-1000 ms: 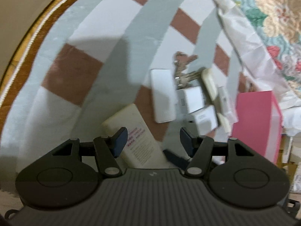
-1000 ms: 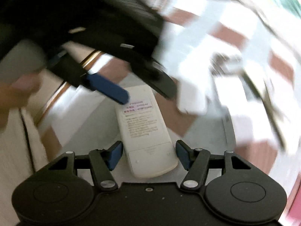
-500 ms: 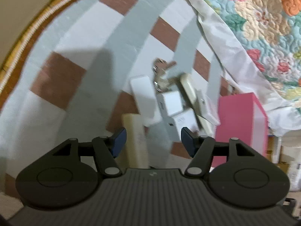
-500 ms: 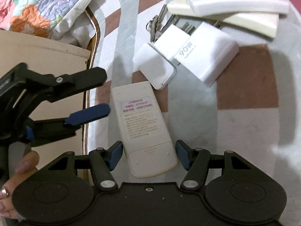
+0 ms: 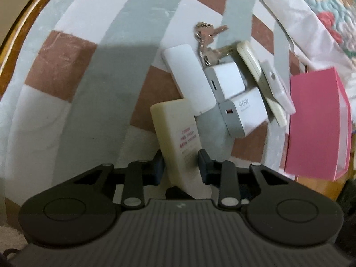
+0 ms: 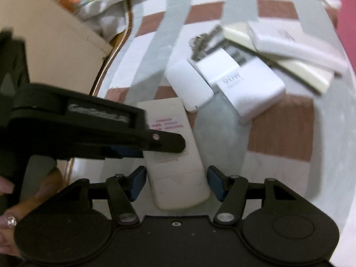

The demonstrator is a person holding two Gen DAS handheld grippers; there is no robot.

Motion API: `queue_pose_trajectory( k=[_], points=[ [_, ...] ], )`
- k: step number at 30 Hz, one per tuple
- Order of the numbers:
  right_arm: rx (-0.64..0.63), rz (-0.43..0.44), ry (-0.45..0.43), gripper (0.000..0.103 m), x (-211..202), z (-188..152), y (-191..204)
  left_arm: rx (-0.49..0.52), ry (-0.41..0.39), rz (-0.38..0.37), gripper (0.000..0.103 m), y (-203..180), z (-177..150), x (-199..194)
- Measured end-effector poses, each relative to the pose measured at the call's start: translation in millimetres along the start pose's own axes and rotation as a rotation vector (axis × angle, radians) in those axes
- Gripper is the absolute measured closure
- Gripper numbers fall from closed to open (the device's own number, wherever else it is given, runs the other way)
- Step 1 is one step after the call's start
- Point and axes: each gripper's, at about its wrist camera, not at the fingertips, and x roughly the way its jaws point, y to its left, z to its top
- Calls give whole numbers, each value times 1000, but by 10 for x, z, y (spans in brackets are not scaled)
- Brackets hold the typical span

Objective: Organize rigid objects
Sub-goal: 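Close the left gripper on the cream remote and lift it, then carry the cream remote into the pink box and open the left gripper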

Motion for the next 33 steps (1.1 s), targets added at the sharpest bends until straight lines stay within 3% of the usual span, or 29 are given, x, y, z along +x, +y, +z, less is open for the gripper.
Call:
queue_pose_trajectory(
  k=[5,13,21,28,33],
  points=[
    [-90,-31,-13,41,-86,-59,111,42,0,-14,74,-101,-126,-102],
    [-184,-56,-111,42,-389,-152,125,175,-102,-32,75,-413,-292,-332],
    [-269,-135,-279,42,-991,-138,137,299,-216,-193,79,-765,-337,-688],
    [-273,-238,-419,42,-1584,-102,24,476,-285,-242,79,-1485,-404,-983],
    [-230,-321,-501,42,-1955,-33,-264,546,-264,-292,79,-2052,-254,-986]
  ],
)
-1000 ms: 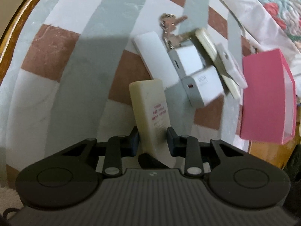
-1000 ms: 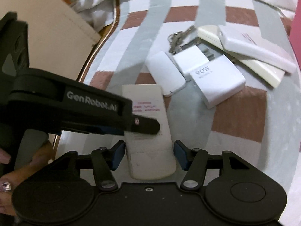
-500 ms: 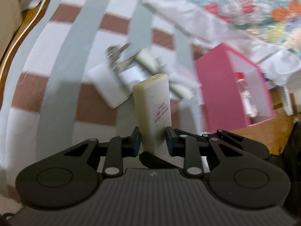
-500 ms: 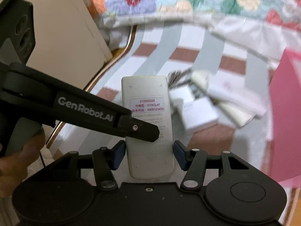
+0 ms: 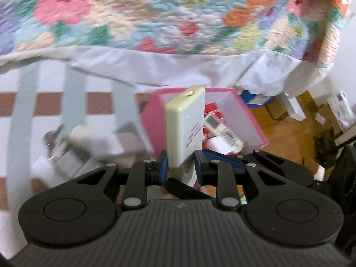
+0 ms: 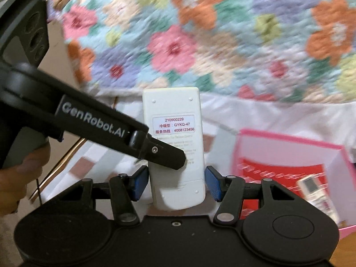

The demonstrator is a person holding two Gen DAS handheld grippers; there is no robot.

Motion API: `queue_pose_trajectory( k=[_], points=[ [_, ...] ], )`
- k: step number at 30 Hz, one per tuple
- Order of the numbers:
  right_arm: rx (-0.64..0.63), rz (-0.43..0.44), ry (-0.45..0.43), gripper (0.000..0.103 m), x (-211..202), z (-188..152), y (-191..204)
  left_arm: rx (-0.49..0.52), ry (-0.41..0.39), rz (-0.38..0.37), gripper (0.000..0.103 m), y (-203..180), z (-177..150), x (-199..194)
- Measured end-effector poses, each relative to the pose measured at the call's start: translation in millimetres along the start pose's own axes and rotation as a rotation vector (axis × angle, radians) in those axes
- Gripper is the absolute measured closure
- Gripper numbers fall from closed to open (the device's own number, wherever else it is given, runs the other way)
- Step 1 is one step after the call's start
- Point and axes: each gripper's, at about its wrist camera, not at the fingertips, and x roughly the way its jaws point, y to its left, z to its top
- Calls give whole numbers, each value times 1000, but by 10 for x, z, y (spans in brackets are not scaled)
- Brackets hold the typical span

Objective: Organize rigid objects
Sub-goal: 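Carry the cream remote into the pink box and open the left gripper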

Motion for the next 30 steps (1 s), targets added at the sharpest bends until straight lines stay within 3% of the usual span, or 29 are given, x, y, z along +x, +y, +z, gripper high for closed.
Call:
queue_pose_trajectory(
  k=[4,14,19,24,28,30],
  points=[
    [17,-69,2,42,-43,-1,-313,8,34,-56,79,-210,183,303],
    [202,-108,134,42,245,-223,-1194,41,190,-86,79,-547,360,1374],
    [266,-73,241,42,460,-329,-1474,21,291,-51,78,-597,375,1787],
    [248,-71,345,43,670,-347,-1608,30,374,-13,78,-648,379,2063],
    [188,-110,418,43,790,-350,-1606,37,403,43,75,-667,365,2188],
    [146,-148,408,43,788,-347,-1554,58,395,56,73,-665,354,2166]
  ],
)
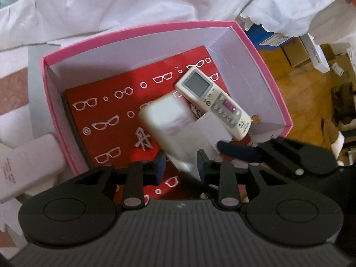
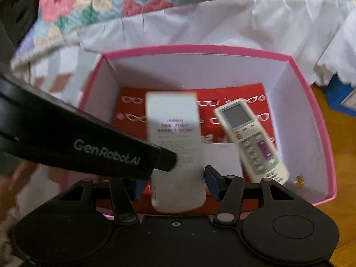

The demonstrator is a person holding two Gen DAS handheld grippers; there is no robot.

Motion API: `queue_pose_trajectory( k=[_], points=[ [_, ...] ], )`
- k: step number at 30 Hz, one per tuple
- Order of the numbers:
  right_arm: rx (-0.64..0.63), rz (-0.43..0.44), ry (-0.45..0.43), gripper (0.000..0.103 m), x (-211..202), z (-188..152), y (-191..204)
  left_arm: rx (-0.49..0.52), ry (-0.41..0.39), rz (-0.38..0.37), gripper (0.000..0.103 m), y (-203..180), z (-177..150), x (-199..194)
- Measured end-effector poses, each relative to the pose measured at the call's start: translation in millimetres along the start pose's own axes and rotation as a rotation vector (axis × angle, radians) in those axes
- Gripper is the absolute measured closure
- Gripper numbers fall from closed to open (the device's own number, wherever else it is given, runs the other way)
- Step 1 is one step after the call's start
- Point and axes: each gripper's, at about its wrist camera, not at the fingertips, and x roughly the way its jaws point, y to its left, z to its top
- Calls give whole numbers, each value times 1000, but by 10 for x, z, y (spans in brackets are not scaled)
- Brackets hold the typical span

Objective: Organize rigid objects
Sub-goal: 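Carry the cream remote into the pink box and open the left gripper, then move the left tool back down to the printed white charger in the pile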

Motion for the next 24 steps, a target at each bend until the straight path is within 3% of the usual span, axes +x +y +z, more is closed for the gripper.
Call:
queue_pose_trajectory(
  k=[7,13,19,24],
  points=[
    [41,41,-120,42,-378,-151,150,66,-87,-39,62,123,-169,-576],
    [-17,176,-251,41,-859,-208,509,134,-140,-3,62,267,-441,-1221],
    [-131,283,-273,41,-1091,-124,1036,114,-200,54,62,588,-778,-1780],
    [-190,373,-244,41,-965,-33,1369,29,-241,102,62,1056,-1034,-1962]
  ],
)
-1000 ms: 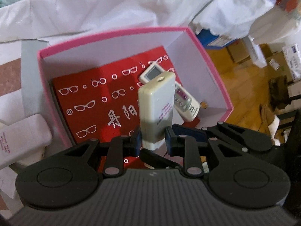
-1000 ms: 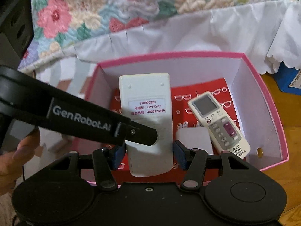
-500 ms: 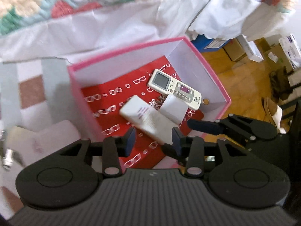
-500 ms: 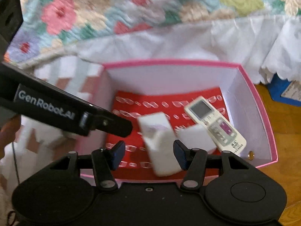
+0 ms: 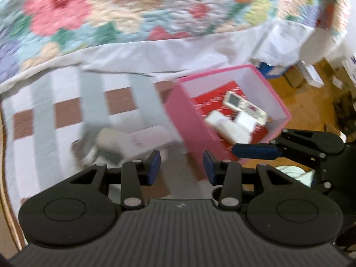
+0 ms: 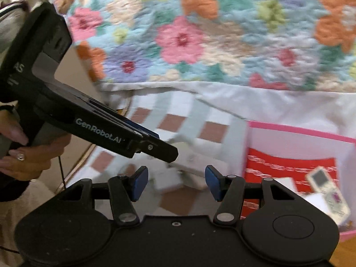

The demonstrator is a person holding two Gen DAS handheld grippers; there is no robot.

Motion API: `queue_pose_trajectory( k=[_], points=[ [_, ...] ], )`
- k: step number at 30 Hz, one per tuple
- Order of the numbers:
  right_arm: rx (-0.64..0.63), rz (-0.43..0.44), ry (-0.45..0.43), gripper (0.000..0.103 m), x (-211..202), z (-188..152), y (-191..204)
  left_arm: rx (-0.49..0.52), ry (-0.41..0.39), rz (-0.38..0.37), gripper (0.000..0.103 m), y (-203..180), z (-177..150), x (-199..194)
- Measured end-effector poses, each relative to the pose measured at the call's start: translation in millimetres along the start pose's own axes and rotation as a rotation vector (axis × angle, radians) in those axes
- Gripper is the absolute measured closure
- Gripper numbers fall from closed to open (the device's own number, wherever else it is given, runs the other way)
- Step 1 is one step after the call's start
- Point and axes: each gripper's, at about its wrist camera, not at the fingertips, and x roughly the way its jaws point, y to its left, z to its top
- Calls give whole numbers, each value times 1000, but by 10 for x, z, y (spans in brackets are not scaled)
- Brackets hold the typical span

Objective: Organize rigid objects
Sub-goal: 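Move the left tool back down to the printed white charger in the pile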

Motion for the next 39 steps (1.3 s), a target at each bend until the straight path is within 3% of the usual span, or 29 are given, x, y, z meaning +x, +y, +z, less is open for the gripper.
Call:
queue_pose_trajectory(
  k=[6,12,18,22,26,27,28,32,39],
  points=[
    [-21,57,91,41,550,-48,128,-137,8,60,62,620,-223,190],
    [-35,1,195,40,1159,-267,161,-195,36,55,62,962,-427,521],
    [-241,-86,199,34,1607,-478,231,-273,71,16,64,1087,-582,857],
    [-304,-101,200,33,1806,-521,228,-368,79,-5,64,1154,-661,1073],
    [-269,-72,178,33,1927,-524,151,-442,120,-23,65,1173,-735,1211],
    [-251,-60,171,33,1936,-513,134,-462,120,-15,65,1176,-751,1237],
    [-237,-50,163,41,1926,-498,120,-476,116,-15,63,1186,-764,1256],
    [-158,-67,156,41,1917,-507,120,-532,105,-34,59,1208,-791,1299],
    [-116,-94,124,41,1898,-555,152,-464,75,-4,56,1123,-768,1299]
  ],
)
